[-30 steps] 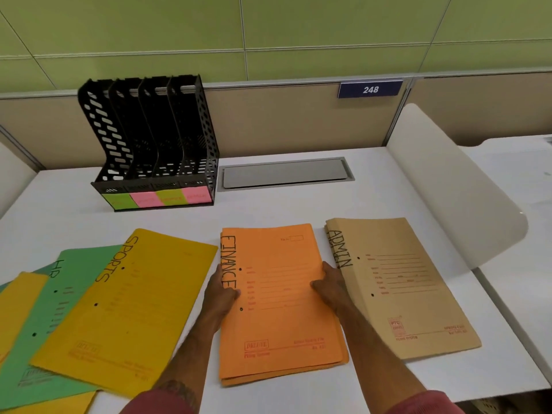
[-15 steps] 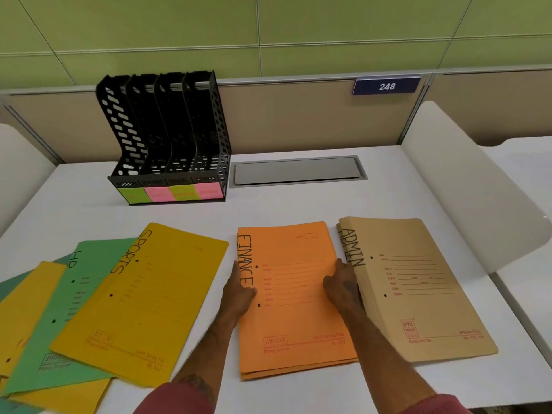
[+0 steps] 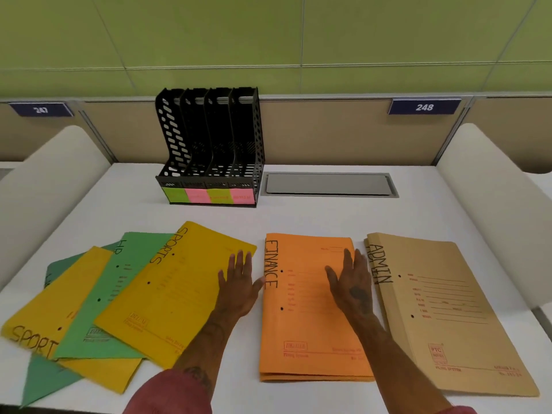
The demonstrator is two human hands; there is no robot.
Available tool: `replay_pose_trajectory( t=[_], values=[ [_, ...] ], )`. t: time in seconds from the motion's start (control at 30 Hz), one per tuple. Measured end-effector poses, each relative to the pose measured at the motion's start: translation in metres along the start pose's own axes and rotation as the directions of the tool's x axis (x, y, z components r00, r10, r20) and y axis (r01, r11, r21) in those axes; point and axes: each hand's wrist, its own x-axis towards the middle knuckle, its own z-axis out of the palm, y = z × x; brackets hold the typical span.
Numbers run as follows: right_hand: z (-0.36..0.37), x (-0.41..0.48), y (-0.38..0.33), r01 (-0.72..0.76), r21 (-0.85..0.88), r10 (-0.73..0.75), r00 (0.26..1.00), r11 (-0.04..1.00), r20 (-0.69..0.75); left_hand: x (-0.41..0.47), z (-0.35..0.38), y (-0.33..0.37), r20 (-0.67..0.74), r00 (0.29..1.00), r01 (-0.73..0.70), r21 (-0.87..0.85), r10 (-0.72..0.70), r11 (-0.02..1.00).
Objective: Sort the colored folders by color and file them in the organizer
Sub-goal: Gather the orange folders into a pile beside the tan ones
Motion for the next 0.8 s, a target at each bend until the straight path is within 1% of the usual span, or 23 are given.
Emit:
replay_pose_trajectory(
  t=[0.1,0.17,0.27,0.37,0.47,0.63,0.8],
  values=[
    [0.006,-0.003,-0.013,0.099,-0.116,-0.101,0.995,0.988,-0.015,-0.006,-0.009,-0.016,-0.101,0.995,0.005,0.173,0.013,0.985],
    [0.009,-0.004,-0.022,0.16,-0.179,-0.164,0.986,0.971,-0.01,-0.011,-0.016,-0.028,-0.136,0.991,0.019,0.242,0.015,0.97],
    [0.014,-0.005,-0.035,0.243,-0.213,-0.242,0.97,0.946,0.033,-0.021,-0.03,-0.041,-0.145,0.989,0.029,0.229,0.005,0.973],
    [0.02,-0.005,-0.047,0.291,-0.199,-0.283,0.957,0.936,0.068,-0.034,-0.043,-0.051,-0.185,0.983,0.038,0.214,0.003,0.976],
    [0.025,-0.007,-0.058,0.324,-0.171,-0.313,0.946,0.93,0.088,-0.043,-0.046,-0.066,-0.193,0.981,0.067,0.203,-0.027,0.977],
    [0.036,-0.012,-0.076,0.343,-0.151,-0.333,0.939,0.927,0.089,-0.047,-0.043,-0.095,-0.209,0.976,0.111,0.248,-0.059,0.962],
    [0.049,-0.017,-0.098,0.342,-0.144,-0.332,0.939,0.928,0.092,-0.046,-0.049,-0.119,-0.203,0.978,0.101,0.257,-0.049,0.961]
  ],
)
